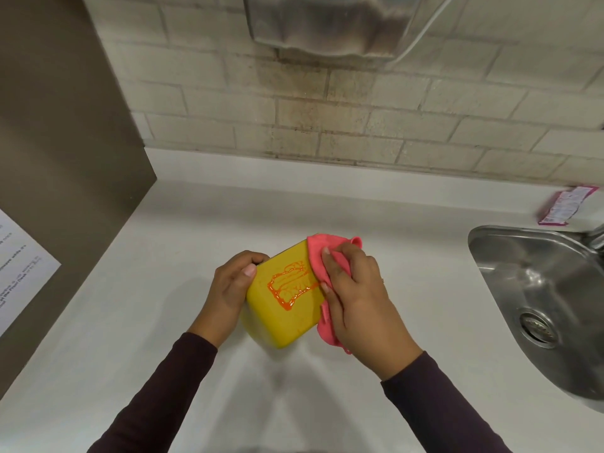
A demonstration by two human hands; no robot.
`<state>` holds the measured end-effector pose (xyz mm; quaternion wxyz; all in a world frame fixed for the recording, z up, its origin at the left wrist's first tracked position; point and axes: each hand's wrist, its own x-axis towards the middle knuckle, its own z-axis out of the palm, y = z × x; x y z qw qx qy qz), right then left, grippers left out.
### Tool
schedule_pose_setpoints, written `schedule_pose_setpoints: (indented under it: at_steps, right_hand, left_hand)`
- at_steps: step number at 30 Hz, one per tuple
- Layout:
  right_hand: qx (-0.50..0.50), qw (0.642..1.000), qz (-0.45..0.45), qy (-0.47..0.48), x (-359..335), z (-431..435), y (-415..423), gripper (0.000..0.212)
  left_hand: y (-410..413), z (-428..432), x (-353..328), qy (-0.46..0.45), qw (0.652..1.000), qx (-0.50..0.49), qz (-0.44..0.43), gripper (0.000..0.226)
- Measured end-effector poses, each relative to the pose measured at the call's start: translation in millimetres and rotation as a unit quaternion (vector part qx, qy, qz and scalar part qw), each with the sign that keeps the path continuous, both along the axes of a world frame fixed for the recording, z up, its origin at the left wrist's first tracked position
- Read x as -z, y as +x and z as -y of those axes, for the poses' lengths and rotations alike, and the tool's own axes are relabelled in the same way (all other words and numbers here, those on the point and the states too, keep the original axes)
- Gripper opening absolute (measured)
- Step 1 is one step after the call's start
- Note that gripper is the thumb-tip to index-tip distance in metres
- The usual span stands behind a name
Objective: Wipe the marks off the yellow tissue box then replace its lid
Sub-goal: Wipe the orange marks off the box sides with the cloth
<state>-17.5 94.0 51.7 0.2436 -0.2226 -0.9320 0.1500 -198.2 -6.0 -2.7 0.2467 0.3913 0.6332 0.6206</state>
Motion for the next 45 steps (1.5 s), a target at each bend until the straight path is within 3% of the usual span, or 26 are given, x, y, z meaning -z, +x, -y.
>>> schedule_pose_setpoints:
  at_steps: [5,11,19,26,33,40,45]
  right_hand:
    - [0.050,0.998,-0.041,-0.008,-1,9,-16,0.036]
    - [-0.029,0.999,-0.041,0.009,7,11,0,0.035]
    - [0.022,0.979,-0.173,-0.108,0,5,-21,0.035]
    - [-0.067,0.987,-0.131,-0.070,11,20,-13,0.031]
    - [0.039,0.968,-0.207,-0.137,0,16,-27,0.036]
    - [-0.062,0.984,-0.145,-0.080,5,28,-19,0.028]
    - [0.011,0.975,-0.182,-0.124,0,12,-14,0.032]
  left_hand:
    - [-1,-1,0,0.011,1.000,0.006,-0.008,0.034]
    - [-4,-1,2,0.014,1.000,0.002,0.013,0.040]
    - [0,-2,-3,0.009,1.000,0.008,-0.019,0.033]
    - [-1,-1,-3,0.015,1.000,0.019,-0.010,0.045]
    - [3,-3,-5,0.013,0.999,0.012,-0.032,0.040]
    - [1,-3,-4,0.011,0.999,0.021,-0.028,0.046]
    - [7,-4,-3,0.014,1.000,0.004,-0.025,0.037]
